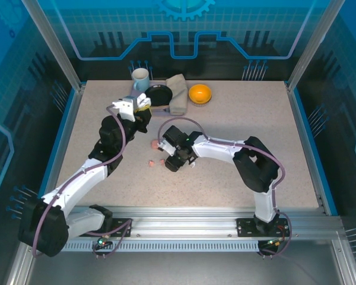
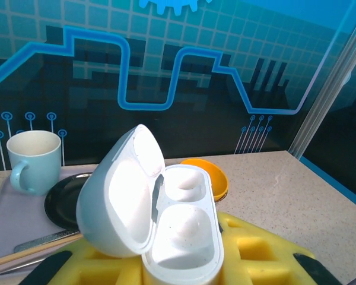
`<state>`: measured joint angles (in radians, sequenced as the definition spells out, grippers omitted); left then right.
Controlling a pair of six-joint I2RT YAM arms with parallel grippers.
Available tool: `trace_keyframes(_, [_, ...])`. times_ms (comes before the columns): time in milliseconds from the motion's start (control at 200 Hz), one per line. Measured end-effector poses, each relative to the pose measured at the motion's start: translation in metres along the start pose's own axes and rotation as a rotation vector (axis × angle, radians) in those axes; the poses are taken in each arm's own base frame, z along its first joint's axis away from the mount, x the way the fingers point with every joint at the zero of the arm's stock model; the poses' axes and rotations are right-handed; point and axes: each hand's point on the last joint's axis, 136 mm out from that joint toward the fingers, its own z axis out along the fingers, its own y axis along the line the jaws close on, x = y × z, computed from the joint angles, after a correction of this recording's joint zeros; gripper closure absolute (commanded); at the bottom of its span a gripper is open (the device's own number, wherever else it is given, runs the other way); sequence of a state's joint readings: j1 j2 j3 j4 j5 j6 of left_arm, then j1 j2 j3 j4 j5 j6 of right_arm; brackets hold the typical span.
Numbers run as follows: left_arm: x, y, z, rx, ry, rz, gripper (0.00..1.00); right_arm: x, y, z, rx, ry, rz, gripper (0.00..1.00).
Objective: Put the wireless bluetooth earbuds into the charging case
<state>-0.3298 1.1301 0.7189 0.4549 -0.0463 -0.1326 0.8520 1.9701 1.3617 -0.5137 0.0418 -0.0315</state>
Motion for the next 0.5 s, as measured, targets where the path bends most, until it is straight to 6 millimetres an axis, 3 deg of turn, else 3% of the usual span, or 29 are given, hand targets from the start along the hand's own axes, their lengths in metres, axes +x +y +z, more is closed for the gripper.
trace_keyframes(265, [0.000,0.007,-0.001,-0.019,0.006,-0.001,1.00,-0.001,0.007,0.013,-0.048,0.019,-0.063,0.46])
trace_keyframes(500, [0.001,0.009,-0.001,-0.024,0.011,-0.002,1.00,-0.001,0.005,0.021,-0.060,0.030,-0.071,0.53])
